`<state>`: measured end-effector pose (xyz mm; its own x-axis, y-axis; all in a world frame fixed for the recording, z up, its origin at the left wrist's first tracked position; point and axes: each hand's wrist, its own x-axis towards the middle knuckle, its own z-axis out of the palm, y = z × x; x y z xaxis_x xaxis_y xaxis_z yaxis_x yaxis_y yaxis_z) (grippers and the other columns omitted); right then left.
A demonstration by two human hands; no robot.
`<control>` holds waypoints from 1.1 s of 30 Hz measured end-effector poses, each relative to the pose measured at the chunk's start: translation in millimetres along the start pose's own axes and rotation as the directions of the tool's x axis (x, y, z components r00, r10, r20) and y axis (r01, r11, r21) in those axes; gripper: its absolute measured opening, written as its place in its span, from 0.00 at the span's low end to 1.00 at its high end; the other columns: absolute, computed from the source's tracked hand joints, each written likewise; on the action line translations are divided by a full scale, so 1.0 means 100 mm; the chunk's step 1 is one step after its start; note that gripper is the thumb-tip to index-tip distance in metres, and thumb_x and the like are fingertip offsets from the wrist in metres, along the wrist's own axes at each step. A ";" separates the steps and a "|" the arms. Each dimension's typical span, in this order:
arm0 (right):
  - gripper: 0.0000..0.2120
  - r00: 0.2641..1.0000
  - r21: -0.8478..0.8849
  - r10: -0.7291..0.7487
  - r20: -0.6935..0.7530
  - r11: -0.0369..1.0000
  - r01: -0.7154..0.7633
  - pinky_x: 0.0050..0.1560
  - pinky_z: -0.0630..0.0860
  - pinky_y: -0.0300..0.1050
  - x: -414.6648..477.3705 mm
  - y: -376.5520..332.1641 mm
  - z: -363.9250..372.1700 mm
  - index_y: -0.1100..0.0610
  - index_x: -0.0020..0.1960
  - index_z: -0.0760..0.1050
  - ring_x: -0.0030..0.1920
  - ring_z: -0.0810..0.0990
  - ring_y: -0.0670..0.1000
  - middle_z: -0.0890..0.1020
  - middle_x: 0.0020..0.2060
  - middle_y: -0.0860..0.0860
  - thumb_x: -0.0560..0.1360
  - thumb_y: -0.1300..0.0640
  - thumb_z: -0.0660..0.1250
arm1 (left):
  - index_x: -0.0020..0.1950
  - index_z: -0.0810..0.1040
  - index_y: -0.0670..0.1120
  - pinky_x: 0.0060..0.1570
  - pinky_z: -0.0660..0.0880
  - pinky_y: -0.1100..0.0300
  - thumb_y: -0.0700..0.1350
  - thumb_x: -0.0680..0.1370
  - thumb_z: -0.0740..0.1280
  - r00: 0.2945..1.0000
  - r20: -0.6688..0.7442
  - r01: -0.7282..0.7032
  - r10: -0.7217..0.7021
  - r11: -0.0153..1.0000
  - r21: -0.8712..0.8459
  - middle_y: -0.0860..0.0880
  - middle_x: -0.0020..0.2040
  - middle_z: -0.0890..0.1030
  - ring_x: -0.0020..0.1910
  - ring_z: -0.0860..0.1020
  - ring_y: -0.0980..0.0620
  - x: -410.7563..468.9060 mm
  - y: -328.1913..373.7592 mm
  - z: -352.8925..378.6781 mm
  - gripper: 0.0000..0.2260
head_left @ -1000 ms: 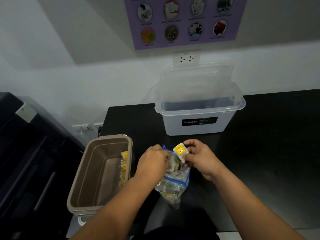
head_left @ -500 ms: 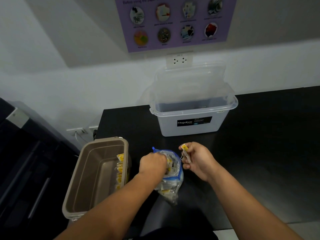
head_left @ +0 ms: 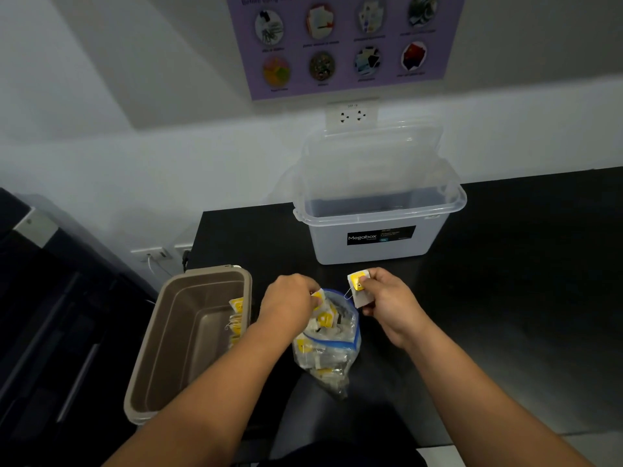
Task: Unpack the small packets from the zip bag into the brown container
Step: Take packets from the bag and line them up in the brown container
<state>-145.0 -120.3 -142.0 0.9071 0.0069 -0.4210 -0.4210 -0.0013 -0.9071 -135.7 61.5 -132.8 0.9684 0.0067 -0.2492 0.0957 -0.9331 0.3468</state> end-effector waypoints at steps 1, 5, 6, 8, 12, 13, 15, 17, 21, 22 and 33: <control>0.07 1.000 -0.003 -0.006 -0.003 1.000 0.006 0.46 0.77 0.47 0.00 0.00 0.01 0.55 0.54 0.79 0.46 0.81 0.50 0.84 0.48 0.54 0.84 0.57 0.62 | 0.60 0.83 0.54 0.54 0.79 0.55 0.50 0.78 0.72 1.000 0.014 0.014 -0.014 1.000 -0.027 0.51 0.54 0.84 0.53 0.82 0.51 0.00 0.00 -0.04 0.11; 0.07 1.000 0.005 -0.012 -0.003 1.000 0.012 0.48 0.79 0.47 0.02 0.00 0.03 0.55 0.56 0.79 0.49 0.83 0.51 0.85 0.50 0.54 0.84 0.56 0.63 | 0.48 0.85 0.53 0.52 0.80 0.54 0.50 0.75 0.76 1.000 0.002 -0.028 0.029 0.993 -0.113 0.54 0.45 0.83 0.45 0.81 0.55 -0.04 -0.03 -0.12 0.04; 0.06 1.000 0.013 -0.014 0.000 1.000 0.014 0.46 0.79 0.46 0.01 0.00 0.03 0.55 0.56 0.80 0.49 0.83 0.51 0.85 0.50 0.54 0.83 0.56 0.64 | 0.48 0.85 0.53 0.51 0.80 0.55 0.50 0.75 0.76 0.998 -0.007 -0.056 0.055 0.990 -0.127 0.55 0.45 0.82 0.44 0.80 0.56 -0.06 -0.04 -0.13 0.03; 0.06 1.000 0.019 -0.021 -0.001 1.000 0.021 0.45 0.78 0.45 0.01 0.00 0.03 0.55 0.56 0.80 0.49 0.84 0.51 0.86 0.50 0.53 0.83 0.57 0.65 | 0.48 0.85 0.53 0.52 0.80 0.55 0.49 0.76 0.75 0.995 -0.031 -0.102 0.099 0.983 -0.150 0.56 0.44 0.83 0.44 0.80 0.57 -0.10 -0.06 -0.18 0.03; 0.05 0.998 0.059 -0.064 -0.016 0.996 0.065 0.47 0.79 0.47 0.00 -0.01 0.09 0.55 0.56 0.80 0.51 0.86 0.51 0.87 0.49 0.50 0.81 0.58 0.68 | 0.51 0.86 0.53 0.53 0.80 0.55 0.49 0.76 0.75 0.982 -0.126 -0.158 0.138 0.973 -0.170 0.55 0.45 0.85 0.44 0.81 0.58 -0.16 -0.14 -0.38 0.05; 0.05 0.997 0.078 -0.074 -0.019 0.994 0.075 0.45 0.79 0.45 0.00 -0.02 0.11 0.55 0.56 0.80 0.50 0.86 0.50 0.87 0.48 0.50 0.81 0.58 0.68 | 0.51 0.86 0.53 0.53 0.80 0.55 0.49 0.76 0.75 0.977 -0.163 -0.167 0.139 0.970 -0.174 0.55 0.45 0.85 0.44 0.82 0.58 -0.19 -0.17 -0.45 0.05; 0.04 0.996 0.105 -0.090 -0.020 0.990 0.092 0.42 0.79 0.43 -0.02 -0.06 0.19 0.55 0.55 0.80 0.45 0.85 0.47 0.88 0.45 0.50 0.81 0.59 0.68 | 0.50 0.86 0.53 0.51 0.80 0.56 0.49 0.76 0.75 0.965 -0.226 -0.175 0.133 0.968 -0.177 0.55 0.43 0.84 0.43 0.81 0.58 -0.24 -0.27 -0.62 0.04; 0.03 0.993 0.104 -0.121 -0.009 0.987 0.121 0.39 0.78 0.41 -0.05 -0.11 0.31 0.56 0.53 0.80 0.38 0.84 0.44 0.87 0.41 0.49 0.80 0.60 0.69 | 0.48 0.85 0.54 0.49 0.80 0.56 0.49 0.76 0.74 0.956 -0.260 -0.184 0.134 0.967 -0.177 0.57 0.41 0.83 0.41 0.81 0.60 -0.30 -0.41 -0.81 0.02; 0.02 0.978 0.051 -0.206 0.029 0.978 0.204 0.42 0.80 0.42 -0.13 -0.19 0.59 0.57 0.50 0.80 0.41 0.85 0.46 0.87 0.40 0.51 0.78 0.61 0.72 | 0.50 0.84 0.55 0.47 0.79 0.57 0.49 0.77 0.73 0.948 -0.284 -0.189 0.140 0.971 -0.150 0.58 0.42 0.83 0.43 0.80 0.60 -0.44 -0.74 -1.16 0.03; 0.02 0.976 0.033 -0.216 0.041 0.976 0.215 0.43 0.81 0.43 -0.15 -0.20 0.67 0.57 0.49 0.80 0.43 0.85 0.48 0.88 0.41 0.52 0.78 0.62 0.73 | 0.49 0.83 0.56 0.46 0.78 0.59 0.50 0.77 0.73 0.954 -0.265 -0.183 0.141 0.973 -0.138 0.59 0.43 0.82 0.42 0.80 0.61 -0.48 -0.83 -1.23 0.02; 0.03 0.952 -0.206 -0.279 0.126 0.931 0.301 0.48 0.80 0.36 -0.47 -0.09 1.12 0.52 0.47 0.85 0.46 0.85 0.43 0.87 0.42 0.46 0.75 0.60 0.75 | 0.45 0.86 0.56 0.42 0.74 0.68 0.50 0.73 0.77 0.958 0.195 -0.231 0.212 0.969 0.081 0.62 0.37 0.80 0.40 0.79 0.64 -0.73 -1.53 -1.00 0.03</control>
<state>-184.2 -8.6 -113.9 0.9802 0.1329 -0.1471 -0.1180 -0.2049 -0.9716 -197.9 239.6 -77.0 0.9027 -0.2619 -0.3415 -0.1500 -0.9352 0.3207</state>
